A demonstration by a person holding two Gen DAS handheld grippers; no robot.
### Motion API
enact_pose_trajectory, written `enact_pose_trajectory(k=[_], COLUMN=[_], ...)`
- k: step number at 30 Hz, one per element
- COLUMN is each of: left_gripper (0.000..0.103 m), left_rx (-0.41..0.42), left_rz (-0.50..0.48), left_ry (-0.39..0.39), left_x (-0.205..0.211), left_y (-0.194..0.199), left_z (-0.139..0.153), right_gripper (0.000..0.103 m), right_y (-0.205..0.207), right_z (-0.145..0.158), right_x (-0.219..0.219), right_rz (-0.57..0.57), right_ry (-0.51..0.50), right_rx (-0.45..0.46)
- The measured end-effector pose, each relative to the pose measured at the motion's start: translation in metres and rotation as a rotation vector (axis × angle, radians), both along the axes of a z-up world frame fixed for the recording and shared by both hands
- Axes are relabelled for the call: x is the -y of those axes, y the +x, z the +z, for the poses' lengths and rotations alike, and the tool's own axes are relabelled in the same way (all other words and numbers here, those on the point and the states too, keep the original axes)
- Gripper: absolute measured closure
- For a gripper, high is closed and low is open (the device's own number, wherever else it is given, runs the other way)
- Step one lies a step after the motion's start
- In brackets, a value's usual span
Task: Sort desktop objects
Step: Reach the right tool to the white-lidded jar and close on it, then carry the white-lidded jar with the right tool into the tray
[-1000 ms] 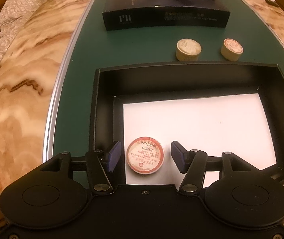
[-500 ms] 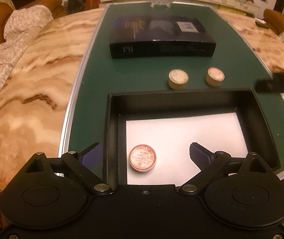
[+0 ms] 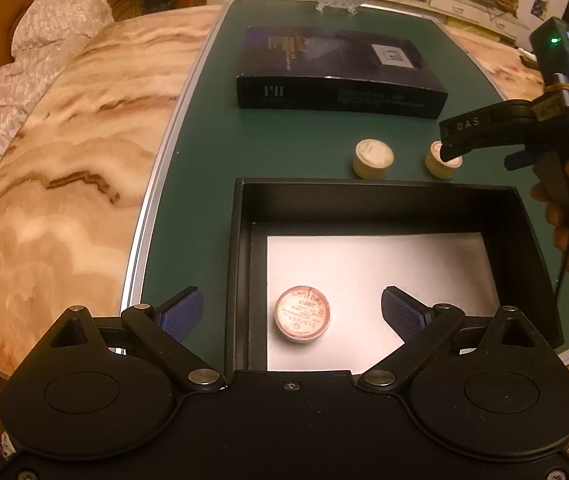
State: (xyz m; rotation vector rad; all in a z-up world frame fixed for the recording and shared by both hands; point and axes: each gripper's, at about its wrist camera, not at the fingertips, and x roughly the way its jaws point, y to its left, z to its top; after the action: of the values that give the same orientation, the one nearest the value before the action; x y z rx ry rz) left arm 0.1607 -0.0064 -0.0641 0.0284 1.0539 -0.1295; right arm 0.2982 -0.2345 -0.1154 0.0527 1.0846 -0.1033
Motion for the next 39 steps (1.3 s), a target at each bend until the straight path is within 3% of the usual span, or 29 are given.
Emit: enact_pose_trajectory(k=[8, 16, 20, 25, 31, 39], left_gripper=[0.006, 0.006, 0.006, 0.006, 0.006, 0.006], left_rx=[-0.010, -0.017, -0.021, -0.024, -0.024, -0.010], left_rz=[-0.002, -0.002, -0.005, -0.006, -0.007, -0.008], left_ry=[-0.015, -0.014, -0.015, -0.014, -0.016, -0.026], left_x=[-0.003, -0.004, -0.003, -0.004, -0.003, -0.001], left_y=[0.003, 0.002, 0.001, 0.001, -0.001, -0.009], left_z=[-0.004, -0.007, -0.008, -0.008, -0.006, 0.003], right_gripper=[0.017, 0.036, 0.040, 0.058, 0.058, 0.058], right_y=[0.022, 0.028, 0.029, 0.028, 0.016, -0.018], right_z=[-0.019, -0.025, -0.024, -0.022, -0.011, 0.027], right_x=[-0.009, -0.011, -0.008, -0.005, -0.003, -0.009], right_rz=[0.014, -0.003, -0.014, -0.018, -0.019, 0.013], right_ry=[-0.003, -0.026, -0.017, -0.004, 0.006, 0.029], right_rx=[-0.022, -0.041, -0.040, -0.048, -0.026, 0.024])
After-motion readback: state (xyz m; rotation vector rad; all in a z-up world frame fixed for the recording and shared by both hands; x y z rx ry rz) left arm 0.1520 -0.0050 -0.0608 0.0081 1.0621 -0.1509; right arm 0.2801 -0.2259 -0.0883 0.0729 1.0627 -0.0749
